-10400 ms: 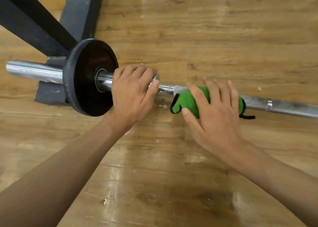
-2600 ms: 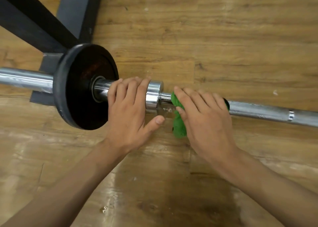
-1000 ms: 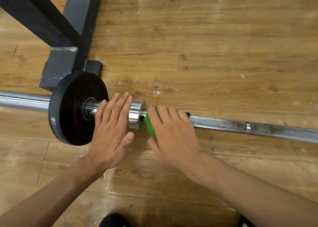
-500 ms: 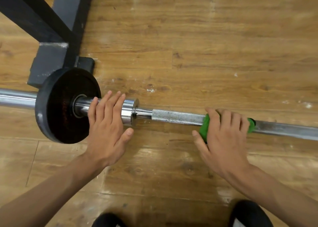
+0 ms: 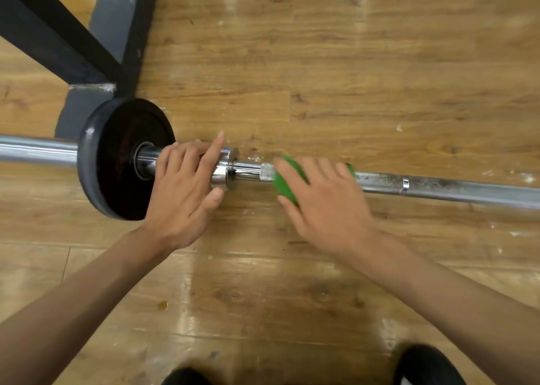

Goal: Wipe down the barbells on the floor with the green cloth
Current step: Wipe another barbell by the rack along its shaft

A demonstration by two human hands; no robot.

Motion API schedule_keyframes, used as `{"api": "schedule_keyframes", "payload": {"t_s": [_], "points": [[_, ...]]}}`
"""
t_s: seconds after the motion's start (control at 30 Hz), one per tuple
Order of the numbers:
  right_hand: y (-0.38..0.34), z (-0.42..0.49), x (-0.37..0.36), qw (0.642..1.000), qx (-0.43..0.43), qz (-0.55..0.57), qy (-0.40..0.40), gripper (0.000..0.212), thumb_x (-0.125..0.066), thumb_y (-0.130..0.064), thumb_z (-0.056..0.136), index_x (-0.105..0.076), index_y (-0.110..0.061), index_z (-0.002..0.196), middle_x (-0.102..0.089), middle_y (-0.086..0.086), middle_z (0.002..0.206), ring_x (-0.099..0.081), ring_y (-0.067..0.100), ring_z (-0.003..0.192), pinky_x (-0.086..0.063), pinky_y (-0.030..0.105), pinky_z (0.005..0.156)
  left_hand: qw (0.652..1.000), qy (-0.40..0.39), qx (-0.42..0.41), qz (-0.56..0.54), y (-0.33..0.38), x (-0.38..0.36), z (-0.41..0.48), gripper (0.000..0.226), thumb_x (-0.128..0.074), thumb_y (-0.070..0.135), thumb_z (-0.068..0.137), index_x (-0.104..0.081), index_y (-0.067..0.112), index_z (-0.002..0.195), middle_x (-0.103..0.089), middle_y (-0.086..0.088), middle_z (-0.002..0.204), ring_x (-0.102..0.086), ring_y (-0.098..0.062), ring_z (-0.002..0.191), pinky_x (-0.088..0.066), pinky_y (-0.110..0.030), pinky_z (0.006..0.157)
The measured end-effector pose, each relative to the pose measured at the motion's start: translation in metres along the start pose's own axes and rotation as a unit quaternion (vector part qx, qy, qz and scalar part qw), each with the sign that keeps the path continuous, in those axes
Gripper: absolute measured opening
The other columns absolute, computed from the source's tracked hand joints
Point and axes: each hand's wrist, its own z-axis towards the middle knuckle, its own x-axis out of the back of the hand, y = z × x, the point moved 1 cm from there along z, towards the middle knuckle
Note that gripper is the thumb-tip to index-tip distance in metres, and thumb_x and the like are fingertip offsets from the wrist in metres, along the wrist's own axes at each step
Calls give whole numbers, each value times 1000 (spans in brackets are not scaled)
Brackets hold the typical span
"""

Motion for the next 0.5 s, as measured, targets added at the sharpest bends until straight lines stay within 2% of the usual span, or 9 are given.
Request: {"api": "schedule_keyframes", "payload": {"t_s": [0.17,0.3,0.5], "points": [[63,-47,3,995,-96,-14,38,53,-46,-44,97,-55,-11,138,-60,16,111,-53,37,95,-38,49,88,1000,7,4,3,-2,-6,8,91,0,71,101,-40,14,158,-54,-14,138,-44,-38,137,-22,-57,119],[46,-31,-6,980,-177,20,90,49,-45,-38,100,-60,-8,136,-62,15,106,-52,34,95,-36,48,91,1000,0,5,2,0,-4,16,96,1,75,99,-45,12,154,-55,-14,136,-48,-36,128,-24,-57,116],[-32,47,-24,994,-61,3,88,57,-45,-41,103,-49,-7,148,-62,11,116,-55,30,100,-35,44,90,1000,-10,8,2,-6,1,36,99,7,75,98,-46,13,154,-58,-8,133,-51,-30,115,-31,-53,107]]}}
